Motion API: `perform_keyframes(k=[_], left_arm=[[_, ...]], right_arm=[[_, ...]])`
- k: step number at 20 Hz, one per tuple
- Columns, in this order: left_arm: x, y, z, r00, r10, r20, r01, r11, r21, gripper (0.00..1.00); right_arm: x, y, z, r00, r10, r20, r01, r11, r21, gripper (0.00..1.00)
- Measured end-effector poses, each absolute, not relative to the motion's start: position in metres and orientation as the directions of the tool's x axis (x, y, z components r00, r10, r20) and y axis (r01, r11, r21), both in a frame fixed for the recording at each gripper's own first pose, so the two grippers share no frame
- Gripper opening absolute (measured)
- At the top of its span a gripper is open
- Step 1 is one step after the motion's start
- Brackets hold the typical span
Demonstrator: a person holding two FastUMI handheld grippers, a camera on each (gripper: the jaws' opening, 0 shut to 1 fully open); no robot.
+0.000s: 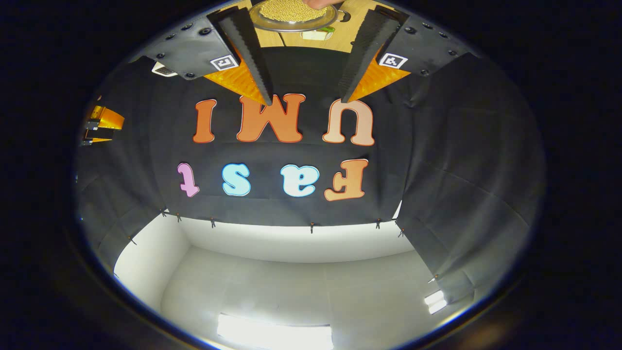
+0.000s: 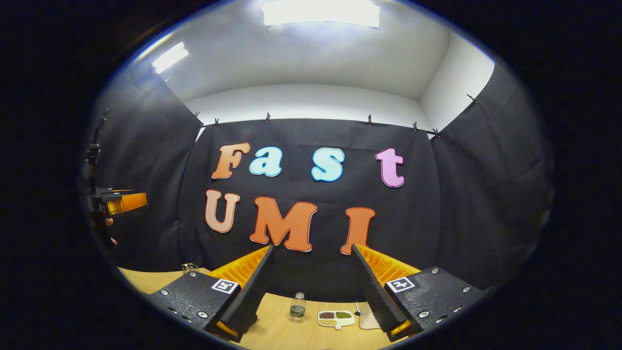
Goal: First push the handle of the pot to place it horizontally, then grasp the pot with both hands and set it on the induction cooktop.
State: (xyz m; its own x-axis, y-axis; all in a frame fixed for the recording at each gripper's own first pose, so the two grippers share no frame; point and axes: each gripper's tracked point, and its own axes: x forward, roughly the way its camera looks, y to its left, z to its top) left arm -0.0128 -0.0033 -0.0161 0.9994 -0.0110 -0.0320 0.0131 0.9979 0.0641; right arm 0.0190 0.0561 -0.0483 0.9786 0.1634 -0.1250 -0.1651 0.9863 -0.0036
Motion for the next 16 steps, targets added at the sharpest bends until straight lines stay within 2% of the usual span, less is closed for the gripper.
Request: perform_keyframes(k=[2, 4, 7, 10, 11, 12, 16], left_arm=[[-0.016, -0.004, -0.013, 1.000, -0.007, -0.017, 0.008, 0.998, 0.062, 0.87], [-0.017, -0.001, -0.006, 1.000, 0.006, 0.006, -0.007, 0.998, 0.058, 0.92], [-0.017, -0.004, -0.001, 0.999, 0.009, 0.031, -0.010, 0.998, 0.056, 0.92], [-0.018, -0.007, -0.004, 1.000, -0.006, 0.031, 0.004, 0.999, 0.049, 0.92], [-0.017, -0.007, -0.005, 1.000, -0.005, 0.030, 0.003, 0.999, 0.048, 0.89], [-0.018, -0.006, -0.007, 1.000, -0.003, 0.029, 0.001, 0.999, 0.045, 0.92], [-0.017, -0.009, -0.017, 1.000, -0.018, 0.015, 0.018, 0.999, 0.033, 0.93]], right_arm=[[0.017, 0.056, -0.045, 0.979, 0.171, -0.113, -0.173, 0.985, -0.004, 0.95], [0.019, 0.057, -0.041, 0.980, 0.174, -0.098, -0.173, 0.985, 0.013, 0.95], [0.021, 0.063, -0.035, 0.977, 0.194, -0.092, -0.193, 0.981, 0.025, 0.95], [0.020, 0.067, -0.030, 0.974, 0.205, -0.092, -0.203, 0.979, 0.029, 0.95], [0.020, 0.068, -0.029, 0.975, 0.207, -0.086, -0.205, 0.978, 0.028, 0.95], [0.019, 0.068, -0.027, 0.975, 0.208, -0.076, -0.207, 0.978, 0.022, 0.95], [0.019, 0.068, -0.025, 0.979, 0.197, -0.057, -0.198, 0.980, -0.007, 0.95]])
